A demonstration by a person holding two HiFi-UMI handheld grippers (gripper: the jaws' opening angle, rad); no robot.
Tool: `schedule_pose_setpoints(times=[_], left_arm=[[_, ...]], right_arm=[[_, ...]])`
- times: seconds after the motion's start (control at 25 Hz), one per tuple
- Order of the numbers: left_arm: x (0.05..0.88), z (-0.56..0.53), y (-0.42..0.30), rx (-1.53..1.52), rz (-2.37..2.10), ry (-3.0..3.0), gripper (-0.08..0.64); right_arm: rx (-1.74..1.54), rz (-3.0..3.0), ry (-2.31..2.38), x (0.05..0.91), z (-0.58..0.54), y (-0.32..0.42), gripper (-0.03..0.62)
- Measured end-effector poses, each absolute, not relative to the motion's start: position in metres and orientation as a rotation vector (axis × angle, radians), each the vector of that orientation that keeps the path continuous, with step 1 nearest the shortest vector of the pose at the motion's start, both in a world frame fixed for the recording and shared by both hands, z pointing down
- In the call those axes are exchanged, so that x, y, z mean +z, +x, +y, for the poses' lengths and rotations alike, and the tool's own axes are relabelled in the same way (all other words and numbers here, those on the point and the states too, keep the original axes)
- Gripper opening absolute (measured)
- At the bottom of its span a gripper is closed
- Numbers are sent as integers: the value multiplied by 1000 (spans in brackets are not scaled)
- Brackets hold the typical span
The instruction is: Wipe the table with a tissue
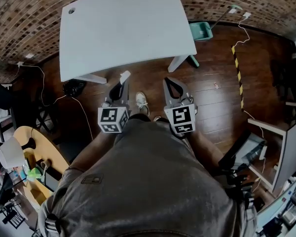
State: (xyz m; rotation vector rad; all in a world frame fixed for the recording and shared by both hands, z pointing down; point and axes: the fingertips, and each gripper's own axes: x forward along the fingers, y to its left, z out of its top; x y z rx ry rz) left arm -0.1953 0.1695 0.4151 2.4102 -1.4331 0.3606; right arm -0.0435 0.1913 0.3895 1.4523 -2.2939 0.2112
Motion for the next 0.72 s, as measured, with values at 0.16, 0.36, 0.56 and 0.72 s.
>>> schedule_pose_setpoints(times=[0.16,0.36,0.56,0.72], left_arm=[[415,131,-198,345,-1395,2426,25],[422,88,-206,349,-1362,2432,25],[433,58,-211,368,-1330,2424,25],[442,44,-212,390,-1331,2399,25]], right_arm=[[214,-2260,1478,389,156,-47,14],[208,-2225,1514,388,116,-51,14],[209,-2173,1552,393,87,-41,14],[203,-2152,1542,395,71,-29,14]])
